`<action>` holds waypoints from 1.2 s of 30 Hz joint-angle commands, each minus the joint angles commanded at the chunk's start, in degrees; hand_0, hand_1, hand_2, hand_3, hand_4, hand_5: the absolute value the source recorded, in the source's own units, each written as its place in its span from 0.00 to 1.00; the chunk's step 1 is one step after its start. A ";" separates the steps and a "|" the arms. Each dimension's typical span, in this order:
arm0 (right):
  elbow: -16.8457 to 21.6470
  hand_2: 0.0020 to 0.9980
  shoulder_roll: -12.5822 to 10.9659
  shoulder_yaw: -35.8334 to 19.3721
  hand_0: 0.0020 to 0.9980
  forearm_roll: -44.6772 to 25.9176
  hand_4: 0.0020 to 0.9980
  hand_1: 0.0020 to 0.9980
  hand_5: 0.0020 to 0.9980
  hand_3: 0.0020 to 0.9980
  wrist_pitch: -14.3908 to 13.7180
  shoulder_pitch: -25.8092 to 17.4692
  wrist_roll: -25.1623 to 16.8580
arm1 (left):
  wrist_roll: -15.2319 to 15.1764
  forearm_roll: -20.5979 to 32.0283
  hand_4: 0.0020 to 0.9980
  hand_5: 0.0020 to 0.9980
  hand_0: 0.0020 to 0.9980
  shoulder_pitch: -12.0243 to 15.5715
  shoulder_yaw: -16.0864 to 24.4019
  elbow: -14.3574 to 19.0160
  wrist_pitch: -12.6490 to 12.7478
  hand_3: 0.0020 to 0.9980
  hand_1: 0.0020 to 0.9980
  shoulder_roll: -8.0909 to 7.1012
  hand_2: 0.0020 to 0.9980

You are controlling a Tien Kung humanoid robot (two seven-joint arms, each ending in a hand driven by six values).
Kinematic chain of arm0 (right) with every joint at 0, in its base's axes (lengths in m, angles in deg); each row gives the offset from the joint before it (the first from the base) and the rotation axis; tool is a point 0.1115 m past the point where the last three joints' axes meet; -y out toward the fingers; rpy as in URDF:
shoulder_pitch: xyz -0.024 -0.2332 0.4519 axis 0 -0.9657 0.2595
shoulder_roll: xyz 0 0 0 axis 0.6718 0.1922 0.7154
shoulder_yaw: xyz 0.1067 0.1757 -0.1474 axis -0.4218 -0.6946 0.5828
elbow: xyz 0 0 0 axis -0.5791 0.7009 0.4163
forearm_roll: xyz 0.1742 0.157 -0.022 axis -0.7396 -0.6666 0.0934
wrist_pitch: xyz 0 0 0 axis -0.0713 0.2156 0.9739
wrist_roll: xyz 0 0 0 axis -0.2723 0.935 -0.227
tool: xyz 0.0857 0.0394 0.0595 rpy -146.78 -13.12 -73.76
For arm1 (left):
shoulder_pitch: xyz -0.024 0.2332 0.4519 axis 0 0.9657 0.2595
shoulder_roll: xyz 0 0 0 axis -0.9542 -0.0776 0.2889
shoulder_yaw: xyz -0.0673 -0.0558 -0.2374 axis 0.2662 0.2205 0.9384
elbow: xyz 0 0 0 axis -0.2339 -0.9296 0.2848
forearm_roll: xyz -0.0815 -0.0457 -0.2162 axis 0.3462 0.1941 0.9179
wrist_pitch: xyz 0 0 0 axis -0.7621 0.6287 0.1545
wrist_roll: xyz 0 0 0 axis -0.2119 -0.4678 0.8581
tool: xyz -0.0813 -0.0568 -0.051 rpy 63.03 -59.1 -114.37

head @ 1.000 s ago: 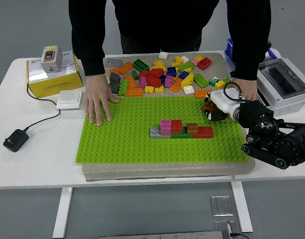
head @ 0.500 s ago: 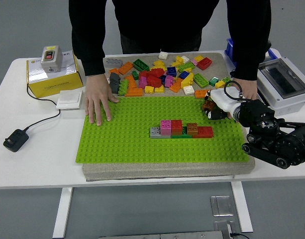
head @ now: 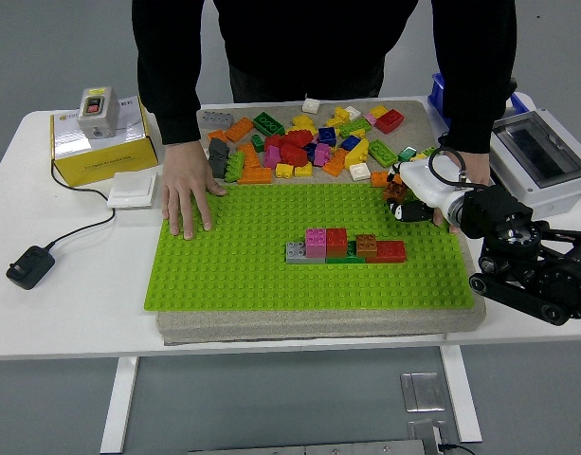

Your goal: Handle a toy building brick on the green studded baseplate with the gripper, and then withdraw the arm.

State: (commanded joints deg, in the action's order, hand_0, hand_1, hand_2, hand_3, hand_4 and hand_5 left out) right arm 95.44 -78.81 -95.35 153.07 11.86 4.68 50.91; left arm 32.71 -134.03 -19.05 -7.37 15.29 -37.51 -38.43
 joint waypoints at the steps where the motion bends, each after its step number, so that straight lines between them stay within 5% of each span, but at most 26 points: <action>1: 1.17 0.57 -0.69 -0.45 0.11 0.84 0.54 0.17 0.38 0.72 -0.04 -0.31 0.11 | 0.00 0.05 0.19 0.70 0.69 0.04 -0.02 0.00 0.01 0.67 0.66 0.01 0.62; 10: 13.36 0.57 -7.44 -3.13 0.11 9.54 0.54 0.17 0.38 0.72 -1.44 -3.42 0.04 | -0.05 0.12 0.19 0.70 0.69 0.10 -0.12 0.00 0.12 0.66 0.66 0.00 0.62; 21: 23.17 0.57 -9.43 -2.32 0.11 13.83 0.54 0.17 0.37 0.72 -3.81 -5.05 -1.10 | -0.08 0.01 0.18 0.70 0.69 0.04 -0.20 0.00 0.16 0.67 0.66 0.00 0.62; 36: 23.60 0.57 -9.44 0.74 0.11 13.42 0.54 0.17 0.37 0.72 -5.59 -4.70 -3.97 | -0.05 -0.15 0.18 0.71 0.69 -0.08 -0.25 0.00 0.11 0.66 0.66 -0.08 0.62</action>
State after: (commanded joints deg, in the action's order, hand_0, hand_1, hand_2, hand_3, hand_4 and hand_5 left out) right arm 119.03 -88.25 -94.61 166.49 6.27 -0.02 46.94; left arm 32.66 -134.18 -19.14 -7.62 15.29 -37.40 -38.50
